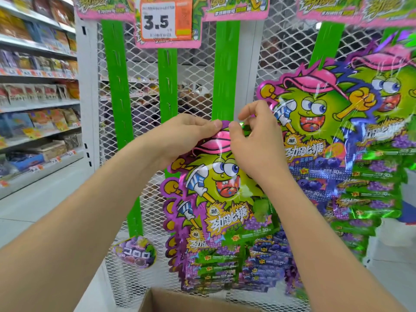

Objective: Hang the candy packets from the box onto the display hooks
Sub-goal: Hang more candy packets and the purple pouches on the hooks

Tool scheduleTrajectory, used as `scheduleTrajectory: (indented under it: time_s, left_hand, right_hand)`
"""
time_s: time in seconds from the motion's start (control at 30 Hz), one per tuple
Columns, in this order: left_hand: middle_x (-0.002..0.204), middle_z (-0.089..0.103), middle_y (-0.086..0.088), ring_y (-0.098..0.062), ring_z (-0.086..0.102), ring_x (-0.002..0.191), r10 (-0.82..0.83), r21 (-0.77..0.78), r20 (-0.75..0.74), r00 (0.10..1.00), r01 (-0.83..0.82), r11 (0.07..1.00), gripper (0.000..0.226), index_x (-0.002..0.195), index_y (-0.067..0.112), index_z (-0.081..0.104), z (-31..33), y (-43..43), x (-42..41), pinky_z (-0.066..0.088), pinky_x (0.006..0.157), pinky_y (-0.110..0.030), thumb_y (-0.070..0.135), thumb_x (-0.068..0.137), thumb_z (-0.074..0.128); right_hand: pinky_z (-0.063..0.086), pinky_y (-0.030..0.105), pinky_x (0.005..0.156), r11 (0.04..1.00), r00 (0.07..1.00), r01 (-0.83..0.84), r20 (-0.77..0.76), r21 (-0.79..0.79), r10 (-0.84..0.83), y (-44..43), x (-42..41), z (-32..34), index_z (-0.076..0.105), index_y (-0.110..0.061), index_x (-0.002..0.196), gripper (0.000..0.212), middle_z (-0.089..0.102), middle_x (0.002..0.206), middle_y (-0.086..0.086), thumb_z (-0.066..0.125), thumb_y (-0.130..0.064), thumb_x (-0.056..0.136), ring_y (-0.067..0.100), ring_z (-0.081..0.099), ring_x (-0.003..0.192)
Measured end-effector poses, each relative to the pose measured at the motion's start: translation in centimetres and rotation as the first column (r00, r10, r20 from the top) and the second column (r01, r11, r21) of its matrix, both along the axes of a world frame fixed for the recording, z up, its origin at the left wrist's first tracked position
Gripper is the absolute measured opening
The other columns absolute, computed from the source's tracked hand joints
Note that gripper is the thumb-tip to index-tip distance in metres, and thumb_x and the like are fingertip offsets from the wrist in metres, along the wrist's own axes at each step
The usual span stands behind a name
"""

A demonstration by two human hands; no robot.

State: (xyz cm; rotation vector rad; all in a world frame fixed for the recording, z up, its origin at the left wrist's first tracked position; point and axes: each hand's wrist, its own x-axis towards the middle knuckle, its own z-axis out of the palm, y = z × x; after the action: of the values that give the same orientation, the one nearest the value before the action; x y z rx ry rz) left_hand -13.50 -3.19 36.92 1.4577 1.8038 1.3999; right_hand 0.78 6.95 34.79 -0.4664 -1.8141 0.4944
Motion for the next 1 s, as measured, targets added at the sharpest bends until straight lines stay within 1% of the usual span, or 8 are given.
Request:
scheduleTrajectory:
  time_s: [0.23, 0.47, 0.6, 0.73, 0.8, 0.87, 0.93, 1.0]
  left_hand:
    - [0.094, 0.080, -0.013, -0.020, 0.072, 0.078, -0.020, -0.020, -0.024, 1.000, 0.019, 1.000, 0.036, 0.100, 0.010, 0.081, -0.8, 0.3, -0.2, 0.054, 0.081, -0.034, 0.039, 0.107, 0.061]
    - [0.093, 0.078, -0.014, -0.018, 0.071, 0.083, 0.142, 0.176, -0.365, 0.920, -0.082, 0.981, 0.023, 0.109, 0.008, 0.070, -2.6, 0.5, -1.1, 0.060, 0.084, -0.044, 0.030, 0.104, 0.064]
    - [0.113, 0.075, 0.000, -0.022, 0.069, 0.104, 0.407, 0.373, -0.592, 0.696, -0.210, 0.904, 0.039, 0.137, 0.019, 0.058, -5.5, -0.3, -0.1, 0.051, 0.095, -0.040, 0.019, 0.100, 0.069]
    - [0.140, 0.059, -0.008, -0.030, 0.053, 0.133, 0.635, 0.597, -0.627, 0.451, -0.245, 0.763, 0.049, 0.142, 0.013, 0.060, -10.3, -2.1, 1.5, 0.037, 0.109, -0.042, 0.017, 0.093, 0.068]
    - [0.112, 0.067, -0.007, -0.032, 0.062, 0.108, 0.647, 0.651, -0.614, 0.451, -0.174, 0.739, 0.024, 0.112, 0.012, 0.071, -13.9, -3.2, 2.6, 0.045, 0.091, -0.045, 0.014, 0.088, 0.070]
    - [0.082, 0.066, -0.001, -0.030, 0.064, 0.081, 0.516, 0.526, -0.690, 0.508, -0.137, 0.839, 0.007, 0.093, 0.017, 0.068, -19.4, -4.5, 3.8, 0.047, 0.071, -0.043, 0.021, 0.088, 0.068]
    - [0.072, 0.067, 0.001, -0.030, 0.067, 0.073, 0.203, 0.119, -0.775, 0.598, -0.177, 0.977, 0.012, 0.092, 0.025, 0.063, -25.2, -5.4, 4.9, 0.045, 0.061, -0.038, 0.037, 0.090, 0.061]
    - [0.088, 0.074, -0.002, -0.031, 0.071, 0.089, -0.183, -0.410, -0.685, 0.706, -0.164, 0.897, 0.018, 0.098, 0.027, 0.065, -31.5, -5.7, 5.1, 0.047, 0.065, -0.037, 0.042, 0.092, 0.058]
  right_hand:
    - [0.043, 0.042, 0.074, 1.000, 0.999, -0.016, 0.044, -0.027, 0.017, 0.2, 0.1, -1.1, 0.049, -0.026, 0.098, 0.018, 0.049, 0.076, -0.014, 0.066, -0.022, 0.097, 0.011, 0.047, 0.069]
    - [0.050, 0.052, 0.088, 0.987, 0.988, 0.027, 0.146, 0.159, -0.051, 0.5, 0.9, -4.6, 0.054, -0.023, 0.116, 0.025, 0.066, 0.098, -0.004, 0.069, -0.025, 0.097, 0.027, 0.064, 0.094]
    - [0.046, 0.046, 0.093, 0.879, 0.975, 0.200, 0.005, 0.433, -0.224, -0.5, 2.1, -6.6, 0.068, -0.011, 0.109, 0.022, 0.062, 0.113, 0.007, 0.073, -0.012, 0.088, 0.031, 0.056, 0.107]
    - [0.048, 0.039, 0.081, 0.889, 0.981, -0.134, 0.187, 0.438, 0.056, -2.7, 3.2, -11.2, 0.071, -0.012, 0.093, 0.014, 0.064, 0.090, -0.007, 0.065, -0.006, 0.083, 0.021, 0.062, 0.089]
    - [0.049, 0.035, 0.073, 0.923, 0.876, -0.315, 0.441, 0.221, 0.194, -3.3, 3.4, -14.5, 0.069, -0.020, 0.087, 0.011, 0.058, 0.078, -0.014, 0.061, -0.013, 0.083, 0.015, 0.060, 0.077]
    - [0.048, 0.039, 0.063, 0.942, 0.648, -0.335, 0.720, -0.023, 0.248, -3.0, 3.6, -19.1, 0.054, -0.023, 0.072, 0.012, 0.052, 0.067, -0.006, 0.055, -0.024, 0.083, 0.025, 0.058, 0.070]
    - [0.049, 0.041, 0.064, 0.948, 0.358, -0.278, 0.899, -0.156, 0.253, -2.6, 4.1, -24.8, 0.041, -0.021, 0.068, 0.024, 0.047, 0.067, 0.003, 0.055, -0.029, 0.086, 0.033, 0.062, 0.077]
    - [0.052, 0.039, 0.071, 0.941, 0.136, -0.222, 0.947, -0.256, 0.289, -2.3, 5.0, -30.8, 0.051, -0.020, 0.076, 0.014, 0.058, 0.081, 0.013, 0.055, -0.024, 0.089, 0.035, 0.067, 0.089]
